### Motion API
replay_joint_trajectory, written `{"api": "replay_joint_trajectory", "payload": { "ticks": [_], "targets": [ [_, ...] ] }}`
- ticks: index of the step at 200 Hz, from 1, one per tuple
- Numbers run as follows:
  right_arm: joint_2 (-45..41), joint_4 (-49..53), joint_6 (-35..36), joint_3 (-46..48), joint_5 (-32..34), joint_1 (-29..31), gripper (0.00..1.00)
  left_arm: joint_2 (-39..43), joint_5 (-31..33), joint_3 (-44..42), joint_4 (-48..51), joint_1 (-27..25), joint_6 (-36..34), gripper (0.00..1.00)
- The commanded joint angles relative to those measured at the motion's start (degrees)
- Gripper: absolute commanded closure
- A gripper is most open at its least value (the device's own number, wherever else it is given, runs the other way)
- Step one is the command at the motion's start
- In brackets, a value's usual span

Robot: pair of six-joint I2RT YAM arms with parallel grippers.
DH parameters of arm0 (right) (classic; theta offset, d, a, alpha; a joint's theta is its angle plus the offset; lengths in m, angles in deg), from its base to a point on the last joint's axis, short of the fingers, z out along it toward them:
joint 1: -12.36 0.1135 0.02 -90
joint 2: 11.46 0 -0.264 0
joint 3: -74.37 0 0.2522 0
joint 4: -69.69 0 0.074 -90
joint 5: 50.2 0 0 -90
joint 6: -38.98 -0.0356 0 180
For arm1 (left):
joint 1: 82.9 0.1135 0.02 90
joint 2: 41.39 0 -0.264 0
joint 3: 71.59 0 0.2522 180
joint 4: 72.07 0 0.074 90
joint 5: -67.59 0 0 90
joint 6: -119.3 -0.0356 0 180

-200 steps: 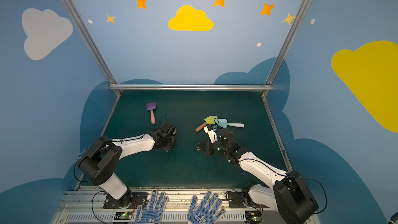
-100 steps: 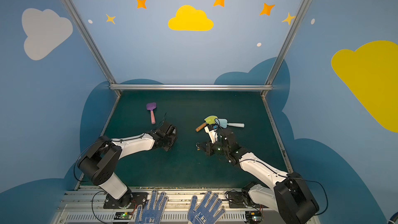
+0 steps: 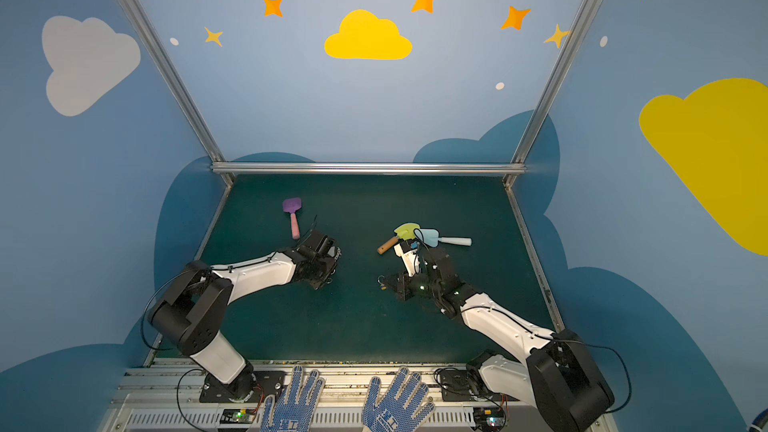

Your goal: Put the keys on the keyring

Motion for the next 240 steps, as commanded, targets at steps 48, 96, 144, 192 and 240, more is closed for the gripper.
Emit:
{"api": "replay_joint_trajectory", "payload": {
  "ticks": [48, 96, 144, 192, 240],
  "targets": [
    [0.2, -0.3, 0.2, -0.4, -0.2, -0.3, 1.0, -5.8, -2.7, 3.6, 4.0, 0.6, -3.8, 0.59],
    [0.5, -0.1, 0.5, -0.6, 0.1, -0.4, 1.0, -8.2, -3.9, 5.5, 6.0, 0.6, -5.4, 0.63],
    [0.0, -0.1, 0.3, 0.1, 0.7, -0.4, 1.0, -9.8, -4.8, 5.9, 7.8, 0.5, -6.6, 0.71],
    [0.0, -0.3, 0.0, 0.3, 0.8, -0.5, 1.0, -9.6, -4.6, 6.6, 9.0, 0.6, -6.9, 0.84],
    [0.1, -1.1, -0.4, 0.5, 0.7, -0.6, 1.0, -7.7, -3.7, 6.7, 10.6, 0.9, -8.4, 0.8]
  ]
}}
